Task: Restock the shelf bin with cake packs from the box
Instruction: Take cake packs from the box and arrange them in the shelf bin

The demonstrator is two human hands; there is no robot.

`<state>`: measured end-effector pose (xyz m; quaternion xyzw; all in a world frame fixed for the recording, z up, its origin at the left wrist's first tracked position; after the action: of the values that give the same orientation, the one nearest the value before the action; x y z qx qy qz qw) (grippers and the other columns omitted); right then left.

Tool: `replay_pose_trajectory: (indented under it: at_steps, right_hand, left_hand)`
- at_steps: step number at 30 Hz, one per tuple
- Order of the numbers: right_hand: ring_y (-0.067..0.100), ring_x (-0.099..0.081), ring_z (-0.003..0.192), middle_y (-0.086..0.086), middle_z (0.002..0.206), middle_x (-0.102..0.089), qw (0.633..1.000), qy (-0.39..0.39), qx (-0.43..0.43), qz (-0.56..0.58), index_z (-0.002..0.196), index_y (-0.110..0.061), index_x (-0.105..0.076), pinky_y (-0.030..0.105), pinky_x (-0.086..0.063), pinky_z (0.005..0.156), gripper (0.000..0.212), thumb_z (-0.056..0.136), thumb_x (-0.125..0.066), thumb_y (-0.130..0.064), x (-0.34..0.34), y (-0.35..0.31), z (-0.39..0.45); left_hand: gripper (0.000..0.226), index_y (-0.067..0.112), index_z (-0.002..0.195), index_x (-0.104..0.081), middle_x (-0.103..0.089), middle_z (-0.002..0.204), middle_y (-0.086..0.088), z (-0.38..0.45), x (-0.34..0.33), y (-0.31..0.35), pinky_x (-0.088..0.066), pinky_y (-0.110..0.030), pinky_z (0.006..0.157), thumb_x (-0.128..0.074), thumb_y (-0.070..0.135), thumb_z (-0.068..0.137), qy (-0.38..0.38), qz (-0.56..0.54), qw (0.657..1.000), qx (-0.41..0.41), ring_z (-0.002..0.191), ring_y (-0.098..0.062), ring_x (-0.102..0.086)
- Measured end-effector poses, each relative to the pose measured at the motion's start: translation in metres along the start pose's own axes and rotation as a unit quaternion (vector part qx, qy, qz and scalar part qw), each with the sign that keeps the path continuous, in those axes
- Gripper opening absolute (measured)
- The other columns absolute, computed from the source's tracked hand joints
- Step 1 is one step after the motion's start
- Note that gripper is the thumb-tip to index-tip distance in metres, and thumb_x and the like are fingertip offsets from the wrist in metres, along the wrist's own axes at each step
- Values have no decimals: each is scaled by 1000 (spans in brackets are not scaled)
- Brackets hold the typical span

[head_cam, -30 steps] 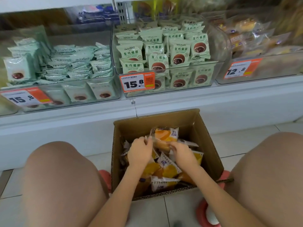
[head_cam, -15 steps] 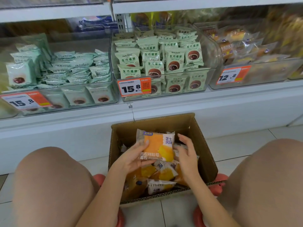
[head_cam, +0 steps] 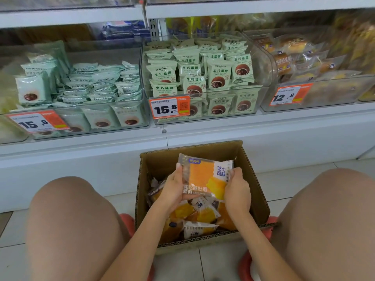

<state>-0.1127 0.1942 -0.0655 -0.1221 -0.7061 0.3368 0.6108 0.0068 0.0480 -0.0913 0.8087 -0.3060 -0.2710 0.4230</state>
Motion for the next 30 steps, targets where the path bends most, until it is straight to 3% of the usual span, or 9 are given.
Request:
replay_pose_trajectory:
  at_steps: [5,8,10,13,20,22,24,26,30]
  right_hand:
    - [10,-48,49,-5,63,-52,977,38,139,155,91,-14,-48,18,-35,42,23,102,-31,-25,50,-53,17]
    - [28,-61,72,14,80,-63,950,-31,160,265,92,-16,-53,41,-50,63,37,100,-30,-44,84,-94,29]
    - [15,-63,93,0,98,-66,928,-91,148,330,101,-24,-58,33,-52,80,30,96,-39,-48,106,-126,40]
    - [-8,-62,86,-18,98,-65,915,-138,180,334,109,-27,-58,14,-52,73,22,88,-63,-28,146,-184,54]
    - [22,-68,92,0,101,-70,885,-133,190,403,95,-27,-61,45,-55,83,22,80,-72,-15,247,-288,102]
    - [17,-67,84,-2,98,-68,871,-102,216,430,97,-25,-60,40,-58,75,21,83,-69,-11,284,-317,118]
    - [13,-67,83,-4,98,-68,865,-69,230,441,106,-21,-59,34,-58,69,26,83,-69,-13,317,-342,137]
    - [8,-65,79,-7,94,-66,868,-51,238,434,113,-19,-56,26,-56,61,31,84,-67,-12,339,-368,153]
    - [9,-61,76,3,106,-62,884,-51,231,403,126,-8,-52,19,-52,47,44,84,-67,-4,333,-414,196]
  left_hand:
    - [53,17,115,-59,-73,99,-13,-12,-7,56,-60,-38,70,-20,49,99,-31,-16,996,-81,91,-30,-70]
    - [57,19,124,-55,-72,104,-10,-24,-9,118,-59,-37,70,-25,55,92,-45,-26,986,-156,96,-26,-69]
    - [56,26,123,-54,-70,111,-7,-37,-13,166,-59,-42,74,-31,57,83,-63,-37,975,-210,101,-24,-67]
    - [47,32,111,-57,-73,102,0,-62,-29,237,-57,-45,82,-29,55,82,-90,21,954,-285,97,-21,-69]
    - [37,40,97,-63,-70,87,10,-104,-28,406,-48,-24,67,-27,38,103,44,102,862,-494,83,-14,-66]
    - [38,21,91,-64,-68,79,2,-119,-18,450,-47,-30,62,-31,36,102,167,127,770,-602,74,-17,-65]
    - [40,8,86,-59,-63,74,-8,-132,-24,483,-41,-35,57,-32,35,97,352,298,587,-665,67,-25,-57]
    - [36,7,83,-60,-63,77,-10,-120,-48,501,-40,-37,66,-36,31,96,399,441,430,-680,72,-28,-56]
    - [49,12,57,-59,-53,45,-5,-79,-68,501,-35,-38,88,-37,36,92,402,527,334,-670,44,-22,-52]
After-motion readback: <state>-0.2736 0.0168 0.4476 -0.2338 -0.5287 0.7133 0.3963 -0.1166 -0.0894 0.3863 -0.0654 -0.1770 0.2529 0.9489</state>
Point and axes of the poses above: each hand's wrist, its own z-axis towards the middle knuckle, its own x-axis out of the back of the hand, y = z × x, the point moved 8 cm from there along z, towards the middle knuckle
